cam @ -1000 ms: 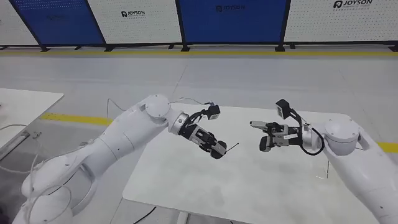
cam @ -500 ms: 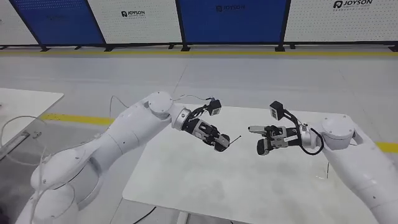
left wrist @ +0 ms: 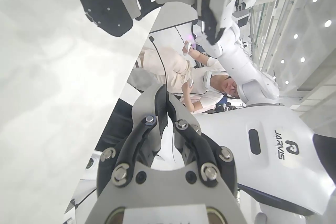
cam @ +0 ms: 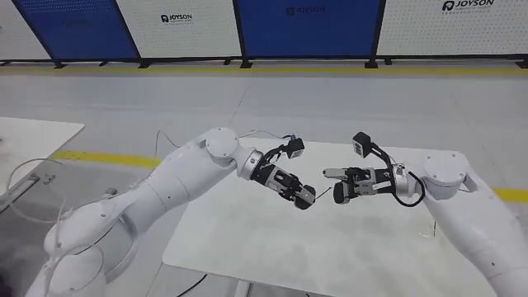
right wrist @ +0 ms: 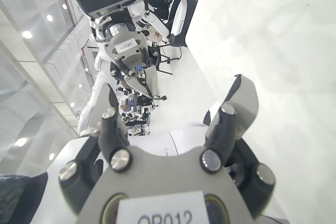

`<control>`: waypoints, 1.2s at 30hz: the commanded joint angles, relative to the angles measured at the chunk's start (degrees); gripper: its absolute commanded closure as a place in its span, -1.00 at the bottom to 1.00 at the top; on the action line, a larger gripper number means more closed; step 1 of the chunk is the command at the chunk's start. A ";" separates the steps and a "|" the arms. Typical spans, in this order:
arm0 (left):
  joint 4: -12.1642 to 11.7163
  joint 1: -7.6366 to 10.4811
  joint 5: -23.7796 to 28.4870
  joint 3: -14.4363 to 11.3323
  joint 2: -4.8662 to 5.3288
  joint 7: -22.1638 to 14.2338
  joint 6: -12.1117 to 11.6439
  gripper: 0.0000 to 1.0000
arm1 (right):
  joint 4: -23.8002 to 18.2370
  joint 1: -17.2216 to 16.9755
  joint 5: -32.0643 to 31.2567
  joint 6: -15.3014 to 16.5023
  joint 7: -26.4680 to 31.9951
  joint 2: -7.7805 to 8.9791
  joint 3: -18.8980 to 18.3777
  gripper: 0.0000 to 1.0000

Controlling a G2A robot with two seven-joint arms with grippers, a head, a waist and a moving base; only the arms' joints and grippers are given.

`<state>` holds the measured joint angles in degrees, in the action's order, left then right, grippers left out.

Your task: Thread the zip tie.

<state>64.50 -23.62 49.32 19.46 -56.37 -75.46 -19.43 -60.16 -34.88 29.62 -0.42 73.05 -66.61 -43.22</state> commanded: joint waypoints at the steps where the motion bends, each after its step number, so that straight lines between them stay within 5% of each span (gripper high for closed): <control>1: 0.11 -0.34 -0.24 0.65 -0.09 0.09 -0.05 1.00 | 0.25 -0.02 0.25 0.19 0.28 -0.13 -0.08 0.46; 4: -0.29 -0.69 -0.53 1.22 -0.33 -0.18 0.11 1.00 | 0.79 -0.05 0.47 0.55 0.52 -0.31 -0.27 0.74; 8: -0.65 -0.91 -1.11 1.84 -0.70 -0.31 0.54 1.00 | 1.37 0.03 0.64 0.47 1.14 -0.52 -0.46 0.60; 12: -0.92 -1.08 -2.14 2.38 -1.03 -0.27 0.97 1.00 | 1.75 0.00 0.68 0.67 1.54 -0.62 -0.87 0.94; 20: -1.59 -1.64 -3.47 3.58 -1.56 -0.13 1.53 1.00 | 1.83 -0.35 0.60 0.62 1.84 -0.73 -1.69 0.84; 22: -1.73 -1.83 -3.82 3.89 -1.67 -0.14 1.59 1.00 | 1.82 -0.44 0.52 0.58 1.85 -0.76 -1.87 1.00; 36: -2.01 -2.88 -6.28 6.13 -2.17 0.31 1.71 1.00 | 1.92 -1.11 -0.29 -0.09 1.24 -0.72 -3.56 1.00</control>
<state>62.47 -26.47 43.65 25.46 -58.53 -75.43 -17.52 -58.20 -35.94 29.47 -0.37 74.39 -67.36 -46.65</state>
